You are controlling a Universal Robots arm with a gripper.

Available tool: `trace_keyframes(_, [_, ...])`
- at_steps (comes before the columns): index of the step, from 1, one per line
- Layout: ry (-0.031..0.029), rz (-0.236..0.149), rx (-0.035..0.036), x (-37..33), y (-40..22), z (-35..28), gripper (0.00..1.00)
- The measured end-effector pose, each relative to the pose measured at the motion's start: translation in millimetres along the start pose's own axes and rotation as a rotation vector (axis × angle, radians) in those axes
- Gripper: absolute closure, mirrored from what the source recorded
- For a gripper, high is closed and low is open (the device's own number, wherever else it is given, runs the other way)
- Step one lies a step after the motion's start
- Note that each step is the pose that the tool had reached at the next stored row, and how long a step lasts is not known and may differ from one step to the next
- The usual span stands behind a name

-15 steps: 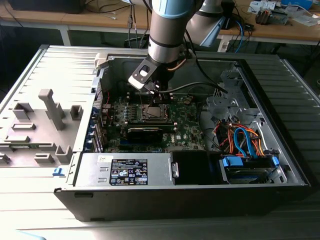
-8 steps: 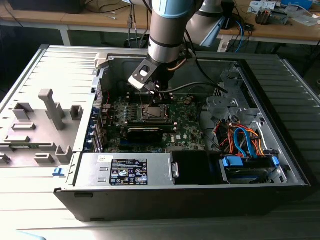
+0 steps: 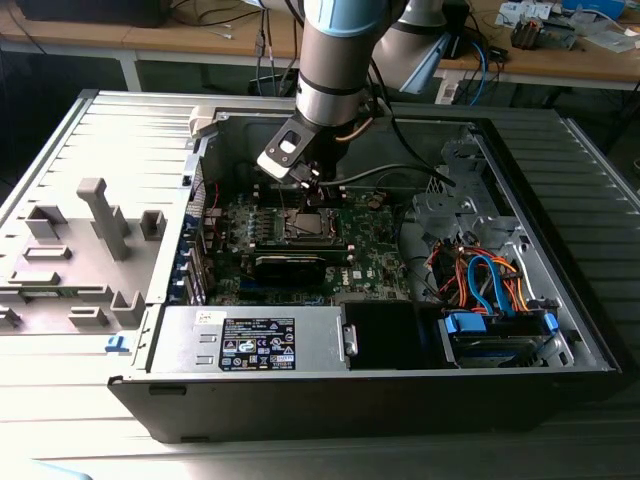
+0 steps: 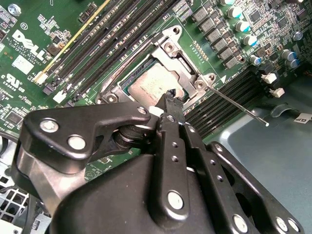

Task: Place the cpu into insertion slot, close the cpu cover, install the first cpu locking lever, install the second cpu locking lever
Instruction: 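Install the first cpu locking lever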

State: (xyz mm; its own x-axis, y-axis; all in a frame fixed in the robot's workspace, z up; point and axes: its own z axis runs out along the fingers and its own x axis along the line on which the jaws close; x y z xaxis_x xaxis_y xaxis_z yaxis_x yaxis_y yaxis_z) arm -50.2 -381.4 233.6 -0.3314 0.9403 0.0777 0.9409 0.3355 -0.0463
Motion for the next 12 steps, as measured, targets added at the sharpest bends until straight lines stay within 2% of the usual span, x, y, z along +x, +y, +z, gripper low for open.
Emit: trace_keyframes(12, [-0.0004,-0.008,0.0007,0.0,0.0,0.0,0.89])
